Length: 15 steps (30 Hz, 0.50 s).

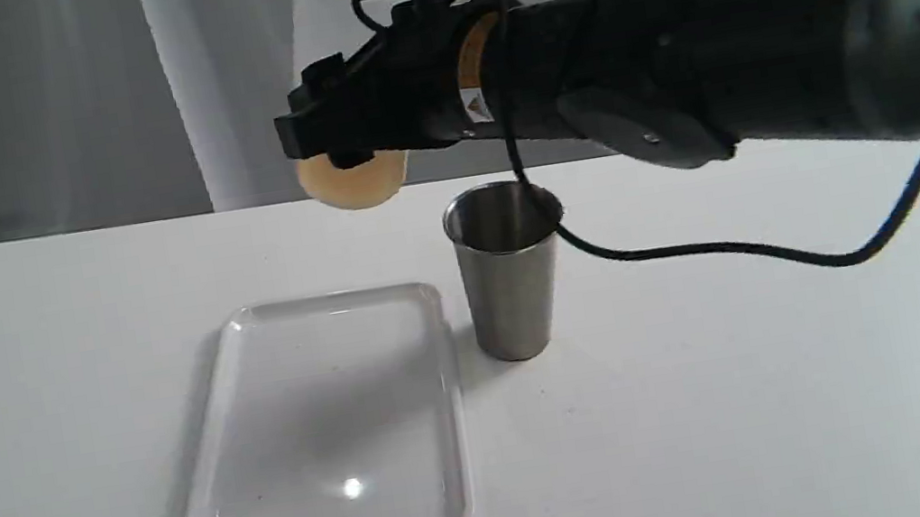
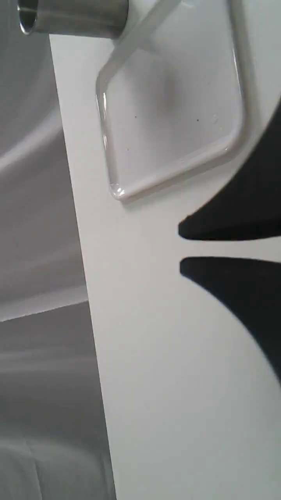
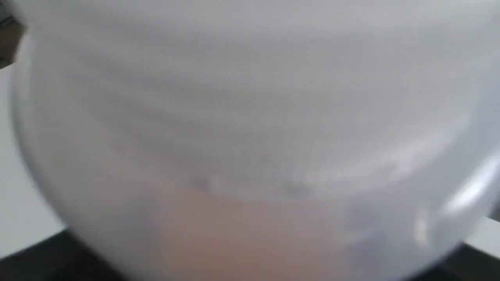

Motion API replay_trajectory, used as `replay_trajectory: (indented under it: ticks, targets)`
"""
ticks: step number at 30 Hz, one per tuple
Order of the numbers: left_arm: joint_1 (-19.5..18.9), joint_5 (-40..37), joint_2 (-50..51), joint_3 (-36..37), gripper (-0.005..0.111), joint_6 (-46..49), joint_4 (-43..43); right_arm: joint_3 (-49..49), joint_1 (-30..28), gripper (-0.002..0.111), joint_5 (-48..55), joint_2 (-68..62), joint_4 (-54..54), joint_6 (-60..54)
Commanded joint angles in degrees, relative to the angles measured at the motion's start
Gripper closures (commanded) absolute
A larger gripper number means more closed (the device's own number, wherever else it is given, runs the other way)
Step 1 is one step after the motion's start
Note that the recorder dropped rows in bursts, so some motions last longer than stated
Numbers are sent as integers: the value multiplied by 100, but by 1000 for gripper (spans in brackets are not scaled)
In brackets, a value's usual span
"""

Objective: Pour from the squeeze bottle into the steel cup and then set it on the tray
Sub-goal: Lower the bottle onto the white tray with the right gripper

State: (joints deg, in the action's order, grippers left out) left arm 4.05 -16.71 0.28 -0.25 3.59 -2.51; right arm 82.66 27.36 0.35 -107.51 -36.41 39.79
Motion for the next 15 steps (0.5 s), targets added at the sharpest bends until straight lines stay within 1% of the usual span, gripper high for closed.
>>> replay_trajectory:
  ticks: [1,8,15]
  targets:
    - [18,37,-28,25,98,-10,-3,250,142,80,-264,-279,176,-346]
    - [18,37,-28,25,98,-10,-3,670,394,80,-264,-956,307,-531]
    - [18,37,-28,25,98,-10,-3,742,523,80,-215,-1400,417,-746]
